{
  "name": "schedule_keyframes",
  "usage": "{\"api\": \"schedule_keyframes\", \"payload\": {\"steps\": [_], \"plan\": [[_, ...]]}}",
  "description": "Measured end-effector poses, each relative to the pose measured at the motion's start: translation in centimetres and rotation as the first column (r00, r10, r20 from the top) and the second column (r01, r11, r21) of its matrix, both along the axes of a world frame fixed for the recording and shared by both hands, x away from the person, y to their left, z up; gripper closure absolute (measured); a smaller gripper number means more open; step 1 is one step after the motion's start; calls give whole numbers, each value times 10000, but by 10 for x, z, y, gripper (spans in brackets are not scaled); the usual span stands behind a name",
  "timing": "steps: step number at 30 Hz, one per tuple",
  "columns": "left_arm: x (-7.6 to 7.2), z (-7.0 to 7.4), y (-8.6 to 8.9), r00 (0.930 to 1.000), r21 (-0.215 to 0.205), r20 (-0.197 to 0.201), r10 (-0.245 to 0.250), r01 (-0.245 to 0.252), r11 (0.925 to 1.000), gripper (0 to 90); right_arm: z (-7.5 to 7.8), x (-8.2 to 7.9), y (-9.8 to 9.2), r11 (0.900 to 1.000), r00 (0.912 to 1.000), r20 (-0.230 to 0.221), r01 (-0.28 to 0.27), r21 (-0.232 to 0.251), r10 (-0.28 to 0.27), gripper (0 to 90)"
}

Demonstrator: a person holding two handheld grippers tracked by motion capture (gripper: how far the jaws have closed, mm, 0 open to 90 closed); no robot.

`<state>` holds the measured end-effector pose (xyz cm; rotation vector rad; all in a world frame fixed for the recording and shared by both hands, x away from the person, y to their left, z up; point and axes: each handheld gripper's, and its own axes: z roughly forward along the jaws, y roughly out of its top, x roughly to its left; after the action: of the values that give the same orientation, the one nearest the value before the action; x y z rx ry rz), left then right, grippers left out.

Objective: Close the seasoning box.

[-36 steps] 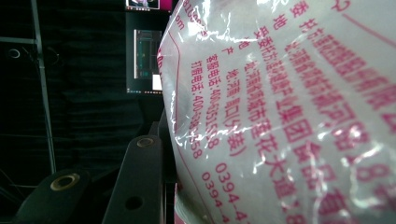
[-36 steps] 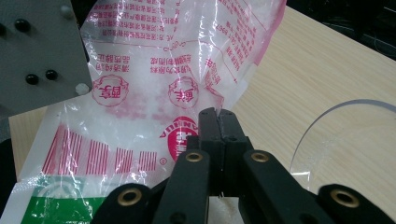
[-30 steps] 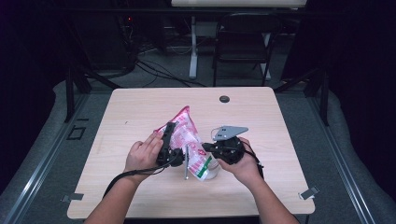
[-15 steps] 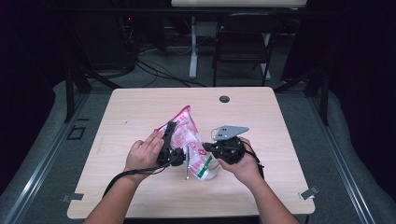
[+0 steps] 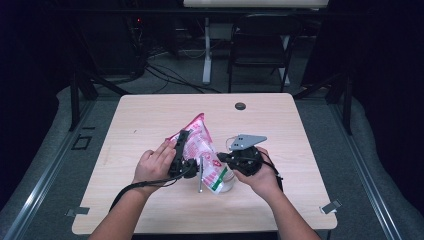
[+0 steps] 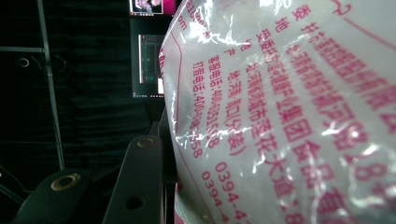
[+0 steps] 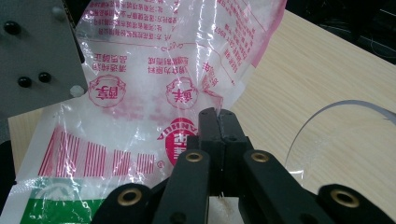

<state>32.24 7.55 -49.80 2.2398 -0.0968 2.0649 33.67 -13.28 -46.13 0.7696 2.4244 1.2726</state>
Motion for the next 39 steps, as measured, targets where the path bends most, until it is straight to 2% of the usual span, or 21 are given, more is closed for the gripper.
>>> {"api": "schedule_keyframes", "payload": {"steps": [5,6,32,33,34,39], "plan": [[-1,0,0,10000,13,-33,1,-1,10000,658,0,0,-1,10000,10000,-8,9,-27,-9,900],[0,0,1,9998,12,141,-115,115,9999,658,0,0,-1,10000,10000,0,5,-27,-5,900],[-1,2,-2,9998,109,181,-111,109,9999,680,0,0,-1,10000,10000,33,62,-69,-61,900],[1,1,-2,9985,16,392,-390,390,9992,681,0,1,-1,10000,10000,33,57,-69,-57,900],[-2,2,-2,9998,104,139,-111,109,9999,682,0,1,-1,9999,10000,41,71,-77,-71,900],[-3,4,-3,9999,154,153,-31,29,9999,685,0,0,-1,10000,10000,36,62,-52,-62,900]]}}
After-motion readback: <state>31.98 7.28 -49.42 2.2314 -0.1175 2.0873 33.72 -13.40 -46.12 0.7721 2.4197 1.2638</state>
